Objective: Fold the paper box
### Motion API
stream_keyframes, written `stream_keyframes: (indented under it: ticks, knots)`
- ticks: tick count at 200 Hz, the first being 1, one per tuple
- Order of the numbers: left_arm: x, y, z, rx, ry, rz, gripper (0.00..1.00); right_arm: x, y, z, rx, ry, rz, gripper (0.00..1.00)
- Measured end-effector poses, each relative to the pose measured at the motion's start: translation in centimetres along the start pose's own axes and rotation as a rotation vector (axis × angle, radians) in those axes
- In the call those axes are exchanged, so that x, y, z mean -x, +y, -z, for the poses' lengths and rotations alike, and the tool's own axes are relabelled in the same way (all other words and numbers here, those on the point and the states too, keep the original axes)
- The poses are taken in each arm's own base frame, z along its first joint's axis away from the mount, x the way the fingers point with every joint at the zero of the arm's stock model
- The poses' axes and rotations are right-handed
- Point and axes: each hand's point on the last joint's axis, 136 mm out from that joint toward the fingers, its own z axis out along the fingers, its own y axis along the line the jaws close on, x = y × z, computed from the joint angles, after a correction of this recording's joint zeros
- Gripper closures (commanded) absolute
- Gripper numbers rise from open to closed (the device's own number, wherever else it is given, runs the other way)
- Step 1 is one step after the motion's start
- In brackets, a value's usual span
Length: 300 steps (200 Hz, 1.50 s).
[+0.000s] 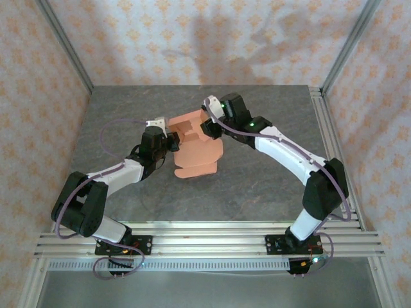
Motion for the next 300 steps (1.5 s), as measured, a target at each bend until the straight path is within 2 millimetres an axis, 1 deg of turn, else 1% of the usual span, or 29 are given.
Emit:
stream_keyframes:
  ticks: [48, 64, 81, 95, 113, 144, 187, 207, 225, 240, 253, 269, 278, 300]
  knots:
    - [0.5, -0.5, 0.0, -0.014, -0.003, 0.007, 1.0, 0.9, -1.2, -0.5, -0.161, -0.04, 0.073, 0.78]
    - [0.5, -0.5, 0.0, -0.013, -0.002, 0.007, 1.0, 1.0, -1.6, -0.8, -0.203, -0.045, 0.084, 0.81]
    - [0.4, -0.5, 0.0, -0.013, 0.002, 0.007, 1.0, 1.1, -2.1, -1.0, -0.248, -0.046, 0.095, 0.81]
    - [0.3, -0.6, 0.0, -0.016, 0.005, 0.006, 1.0, 1.1, -2.5, -1.2, -0.286, -0.043, 0.11, 0.77]
    - [0.4, -0.6, 0.0, -0.017, 0.004, 0.006, 1.0, 1.2, -2.5, -1.3, -0.326, -0.045, 0.137, 0.74]
    - [0.4, -0.7, 0.0, -0.018, 0.003, 0.014, 1.0, 1.2, -2.6, -1.7, -0.399, -0.041, 0.182, 0.73]
    - [0.3, -0.8, 0.0, -0.021, 0.006, 0.013, 1.0, 0.6, -3.9, -2.1, -0.494, -0.01, 0.218, 0.8]
    - [0.1, -1.0, 0.0, -0.023, 0.014, 0.011, 1.0, 0.4, -4.3, -2.2, -0.545, 0.006, 0.243, 0.88]
    - [-0.1, -0.9, 0.0, -0.02, 0.02, 0.011, 1.0, 0.4, -4.4, -2.2, -0.576, 0.008, 0.253, 0.89]
    - [-0.1, -0.9, 0.0, -0.02, 0.02, 0.011, 1.0, 0.6, -4.4, -2.1, -0.589, 0.005, 0.254, 0.84]
    - [-0.1, -0.9, 0.0, -0.022, 0.021, 0.013, 1.0, 0.8, -4.4, -2.0, -0.595, 0.0, 0.251, 0.75]
    - [-0.1, -1.1, 0.0, -0.029, 0.024, 0.012, 1.0, 1.0, -4.3, -2.0, -0.599, -0.004, 0.255, 0.67]
    - [-0.2, -1.3, 0.0, -0.035, 0.026, 0.011, 1.0, 1.0, -4.3, -2.0, -0.601, -0.005, 0.255, 0.66]
    - [-0.3, -1.6, 0.1, -0.045, 0.031, 0.009, 1.0, 1.2, -4.4, -2.3, -0.611, -0.003, 0.252, 0.65]
